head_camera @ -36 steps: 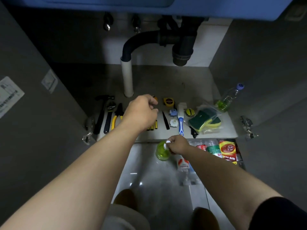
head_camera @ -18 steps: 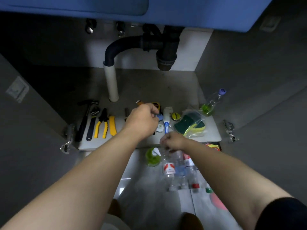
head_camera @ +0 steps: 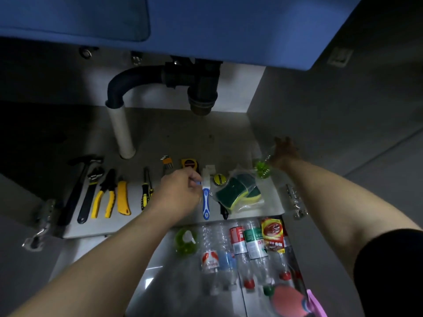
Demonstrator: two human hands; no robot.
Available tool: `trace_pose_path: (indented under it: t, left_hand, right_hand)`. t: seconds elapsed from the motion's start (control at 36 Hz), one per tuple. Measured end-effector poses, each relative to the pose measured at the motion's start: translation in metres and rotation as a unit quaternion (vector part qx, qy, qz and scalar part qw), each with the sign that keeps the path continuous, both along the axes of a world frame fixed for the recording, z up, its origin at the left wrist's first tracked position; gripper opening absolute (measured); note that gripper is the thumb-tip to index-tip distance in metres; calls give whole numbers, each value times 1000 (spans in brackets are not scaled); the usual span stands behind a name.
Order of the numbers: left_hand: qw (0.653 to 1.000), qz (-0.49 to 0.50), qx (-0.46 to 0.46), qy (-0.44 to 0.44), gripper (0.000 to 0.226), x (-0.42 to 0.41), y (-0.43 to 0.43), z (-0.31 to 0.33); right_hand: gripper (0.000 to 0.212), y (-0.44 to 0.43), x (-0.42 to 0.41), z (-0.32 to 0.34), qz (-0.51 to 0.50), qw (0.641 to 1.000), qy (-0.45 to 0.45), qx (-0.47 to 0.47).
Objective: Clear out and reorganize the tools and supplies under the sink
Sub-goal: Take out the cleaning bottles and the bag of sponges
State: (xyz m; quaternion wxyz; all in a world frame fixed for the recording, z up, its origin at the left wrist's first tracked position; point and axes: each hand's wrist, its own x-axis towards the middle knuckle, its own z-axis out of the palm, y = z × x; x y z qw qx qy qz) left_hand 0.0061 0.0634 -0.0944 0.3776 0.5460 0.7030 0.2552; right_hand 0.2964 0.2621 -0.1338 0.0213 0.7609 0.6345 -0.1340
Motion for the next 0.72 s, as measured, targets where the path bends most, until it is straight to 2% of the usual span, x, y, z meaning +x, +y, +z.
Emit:
trace_pose_path:
  t: [0.06,0.11,0.22,0.28,0.36,0.56,0.64,0.72]
  left_hand:
    - [1000,-2,-2,3,16,-1,4,-4]
    - [1000,-3,3,8,17,-2,8,-7]
    - [1000,-11,-3,10,18,0,13,-11]
    - [1000,-16,-11,6,16,3,14,-11]
    - [1000,-24,-15,12,15,8,14,-11]
    - [999,-42,-17,22,17,21,8,0]
    - [999,-50,-5,19,14,27,3,6]
    - [998,-60,-2,15,15,34,-4,12]
  right_hand:
    - [66,8,6,-9,9,1000,5,8]
    - [55,14,9,-15,8,999,-29,30]
    - [60,20,12,-15,10,996,-78,47]
    - [54,21,16,-15,12,995,-83,49]
    - [42,16,23,-12,9,996,-53,75]
    - [30,-30,17,29,16,978,58,200]
    - [28,-63,7,50,22,967,81,239]
    - [32,-99,-4,64,55,967,94,232]
